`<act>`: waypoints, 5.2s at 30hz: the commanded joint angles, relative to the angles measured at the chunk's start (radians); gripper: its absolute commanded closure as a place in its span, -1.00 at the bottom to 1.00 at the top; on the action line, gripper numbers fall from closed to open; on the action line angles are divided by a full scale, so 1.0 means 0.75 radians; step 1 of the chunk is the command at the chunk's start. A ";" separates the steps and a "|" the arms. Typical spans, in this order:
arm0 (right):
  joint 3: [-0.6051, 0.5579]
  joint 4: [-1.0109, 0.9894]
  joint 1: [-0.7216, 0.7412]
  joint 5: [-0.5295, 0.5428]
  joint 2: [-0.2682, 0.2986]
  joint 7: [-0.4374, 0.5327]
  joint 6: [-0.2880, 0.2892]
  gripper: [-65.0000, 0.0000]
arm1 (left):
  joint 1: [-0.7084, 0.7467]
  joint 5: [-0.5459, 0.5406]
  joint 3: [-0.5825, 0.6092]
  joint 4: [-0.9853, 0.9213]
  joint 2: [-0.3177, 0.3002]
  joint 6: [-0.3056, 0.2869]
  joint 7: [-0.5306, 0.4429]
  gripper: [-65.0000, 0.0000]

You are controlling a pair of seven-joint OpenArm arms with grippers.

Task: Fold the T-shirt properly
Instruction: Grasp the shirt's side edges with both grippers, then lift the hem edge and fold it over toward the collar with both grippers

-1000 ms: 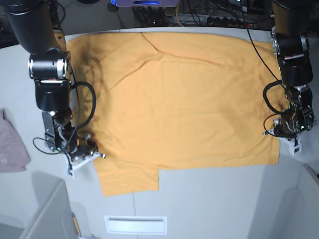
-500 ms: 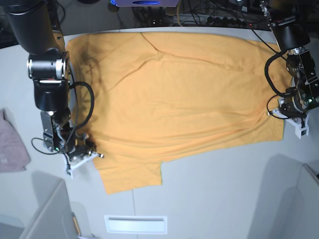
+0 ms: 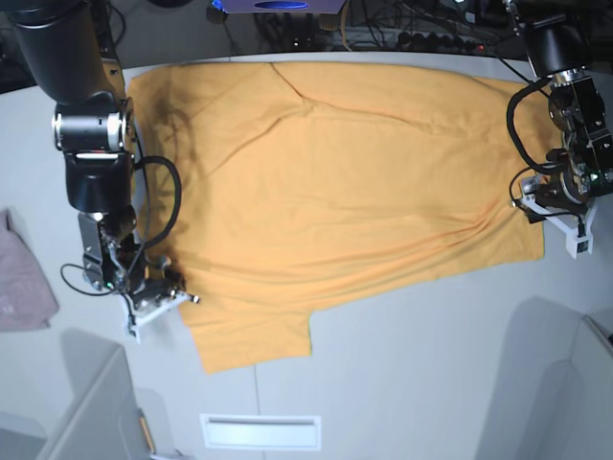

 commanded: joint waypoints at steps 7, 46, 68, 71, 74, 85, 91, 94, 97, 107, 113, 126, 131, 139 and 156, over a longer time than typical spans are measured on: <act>0.003 0.023 0.008 -0.002 0.011 0.006 0.005 1.00 | -0.135 -0.002 -0.159 0.051 -0.026 -0.005 0.048 -0.59; 0.001 0.023 0.002 -0.004 0.013 0.004 0.005 1.00 | -0.669 -0.004 0.301 -1.125 -0.141 -0.013 -0.662 -0.63; 0.001 0.023 -0.002 -0.004 0.013 0.004 0.005 1.00 | -0.742 -0.012 0.522 -1.430 -0.096 -0.013 -0.807 -0.12; 0.001 0.023 -0.002 -0.004 0.013 0.004 0.005 1.00 | -0.744 -0.012 0.520 -1.430 -0.094 -0.013 -0.807 0.47; 0.001 0.023 -0.002 -0.004 0.013 0.006 0.005 1.00 | -0.752 -0.012 0.514 -1.430 -0.094 -0.013 -0.807 1.00; 0.001 0.209 -0.049 -0.002 0.040 0.006 0.011 1.00 | -0.816 -0.014 0.510 -1.273 -0.102 -0.013 -0.795 1.00; 0.001 0.398 -0.119 -0.004 0.044 0.006 0.011 1.00 | -0.816 -0.014 0.426 -1.062 -0.098 -0.011 -0.686 1.00; 0.001 0.445 -0.137 -0.004 0.061 0.012 0.011 1.00 | -0.814 -0.014 0.307 -0.933 -0.094 -0.011 -0.596 1.00; 0.001 0.477 -0.141 -0.004 0.067 0.016 0.011 1.00 | -0.814 -0.014 0.250 -0.831 -0.092 -0.011 -0.531 1.00; -0.003 0.486 -0.158 -0.006 0.069 0.141 0.015 1.00 | -0.750 -0.016 0.236 -0.593 -0.075 -0.011 -0.494 1.00; -0.007 0.525 -0.209 -0.006 0.069 0.252 0.017 1.00 | -0.685 -0.016 0.146 -0.495 -0.075 -0.011 -0.463 1.00; -0.011 0.627 -0.326 -0.008 0.069 0.354 0.017 1.00 | -0.503 -0.016 0.113 -0.331 -0.026 -0.011 -0.418 1.00; -0.011 0.629 -0.336 -0.008 0.099 0.354 0.017 1.00 | -0.478 -0.016 0.113 -0.305 -0.022 -0.011 -0.418 1.00; -0.009 0.635 -0.389 -0.008 0.108 0.354 0.017 1.00 | -0.450 -0.016 0.113 -0.256 -0.020 -0.011 -0.416 1.00; 0.003 0.921 -0.500 0.002 0.140 0.086 0.017 1.00 | -0.249 -0.327 -0.016 -0.192 -0.055 -0.011 -0.349 1.00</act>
